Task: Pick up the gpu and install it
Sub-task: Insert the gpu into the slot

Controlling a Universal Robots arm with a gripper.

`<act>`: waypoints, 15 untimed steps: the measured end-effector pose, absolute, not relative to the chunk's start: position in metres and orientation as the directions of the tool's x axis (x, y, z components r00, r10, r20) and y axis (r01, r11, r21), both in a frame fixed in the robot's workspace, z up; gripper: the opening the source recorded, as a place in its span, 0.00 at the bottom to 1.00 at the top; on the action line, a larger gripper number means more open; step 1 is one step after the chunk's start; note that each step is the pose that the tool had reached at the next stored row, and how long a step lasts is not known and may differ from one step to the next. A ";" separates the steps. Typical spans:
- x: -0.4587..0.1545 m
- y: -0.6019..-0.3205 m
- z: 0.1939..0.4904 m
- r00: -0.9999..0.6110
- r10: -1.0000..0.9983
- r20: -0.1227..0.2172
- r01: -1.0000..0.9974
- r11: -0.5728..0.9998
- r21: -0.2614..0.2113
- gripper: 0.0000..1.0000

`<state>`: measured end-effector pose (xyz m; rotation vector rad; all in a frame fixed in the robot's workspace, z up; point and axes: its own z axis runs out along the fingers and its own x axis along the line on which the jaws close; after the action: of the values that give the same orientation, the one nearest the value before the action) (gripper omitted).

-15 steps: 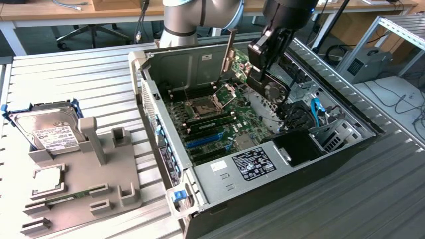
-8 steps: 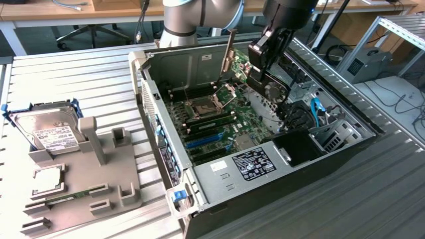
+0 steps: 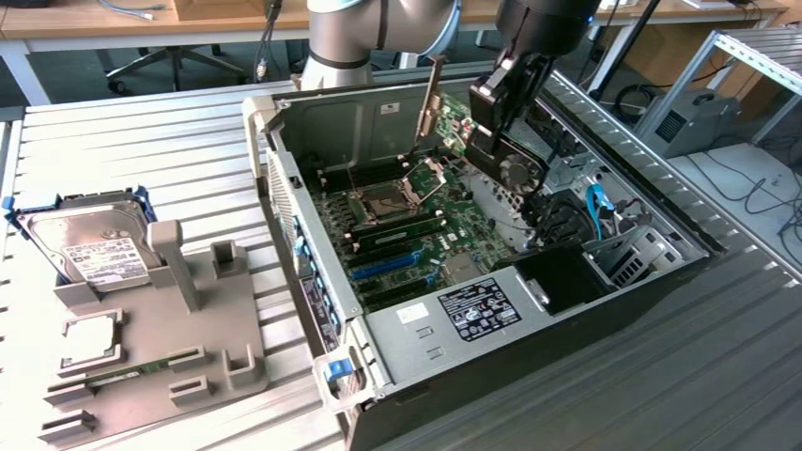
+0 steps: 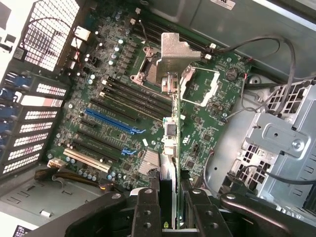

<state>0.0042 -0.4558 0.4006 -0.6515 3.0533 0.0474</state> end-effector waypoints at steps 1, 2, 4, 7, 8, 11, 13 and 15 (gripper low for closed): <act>0.004 -0.456 0.401 -0.912 -0.410 -0.025 -0.410 0.912 0.026 0.26; 0.004 -0.456 0.401 -0.911 -0.411 -0.025 -0.412 0.911 0.026 0.26; 0.004 -0.456 0.401 -0.909 -0.415 -0.025 -0.416 0.909 0.026 0.26; 0.004 -0.456 0.401 -0.905 -0.426 -0.025 -0.426 0.904 0.026 0.26; 0.004 -0.456 0.401 -0.904 -0.427 -0.025 -0.428 0.903 0.026 0.26; 0.004 -0.456 0.401 -0.901 -0.433 -0.025 -0.434 0.901 0.026 0.26; 0.004 -0.456 0.401 -0.899 -0.437 -0.025 -0.437 0.899 0.026 0.26; 0.004 -0.456 0.401 -0.897 -0.441 -0.025 -0.441 0.897 0.026 0.26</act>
<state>0.0042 -0.4558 0.4006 -0.7073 3.0414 0.0480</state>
